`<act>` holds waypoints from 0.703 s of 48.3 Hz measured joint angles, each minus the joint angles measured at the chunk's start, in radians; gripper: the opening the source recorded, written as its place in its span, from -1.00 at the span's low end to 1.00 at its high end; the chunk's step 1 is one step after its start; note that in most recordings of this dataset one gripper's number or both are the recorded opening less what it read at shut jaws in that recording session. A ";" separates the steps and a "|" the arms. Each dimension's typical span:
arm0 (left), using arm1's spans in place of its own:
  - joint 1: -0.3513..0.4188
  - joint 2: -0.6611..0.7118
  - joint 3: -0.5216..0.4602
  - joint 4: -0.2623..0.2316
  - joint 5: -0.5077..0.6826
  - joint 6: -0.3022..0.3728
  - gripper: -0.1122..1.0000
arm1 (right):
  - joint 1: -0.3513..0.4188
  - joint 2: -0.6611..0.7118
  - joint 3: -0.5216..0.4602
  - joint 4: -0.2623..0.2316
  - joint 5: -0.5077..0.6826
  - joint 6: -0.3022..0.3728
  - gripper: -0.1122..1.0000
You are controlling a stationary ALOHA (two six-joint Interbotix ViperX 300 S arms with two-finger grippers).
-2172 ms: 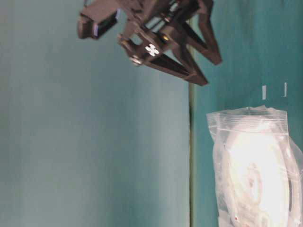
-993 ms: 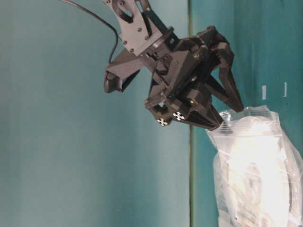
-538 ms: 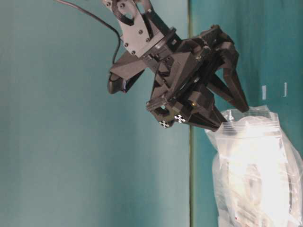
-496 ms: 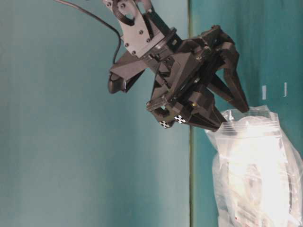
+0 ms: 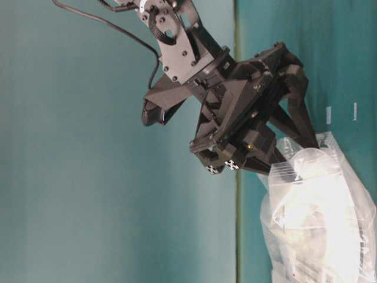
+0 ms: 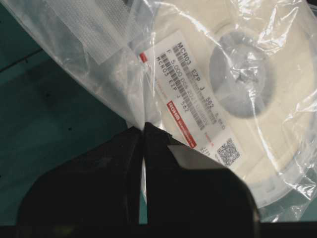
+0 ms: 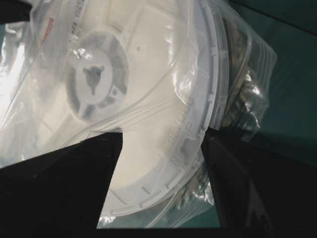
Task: Take out the reel from the clear zip bag.
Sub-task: 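Close the right gripper on the reel rim through the bag opening, then pull the reel rightward out of the bag while left gripper holds bag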
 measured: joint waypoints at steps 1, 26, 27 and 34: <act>0.000 0.000 0.000 0.000 0.000 0.000 -0.79 | -0.002 0.000 0.000 0.000 0.002 0.000 0.66; 0.002 0.000 0.002 0.000 0.000 0.000 -0.79 | 0.000 -0.002 0.015 0.115 0.020 0.000 -0.47; 0.002 0.000 0.000 0.000 0.000 -0.002 -0.79 | 0.000 -0.002 0.018 0.121 0.020 0.000 -0.54; 0.002 -0.002 0.000 0.000 -0.002 0.000 -0.79 | 0.002 -0.011 0.040 0.149 0.006 0.000 -0.69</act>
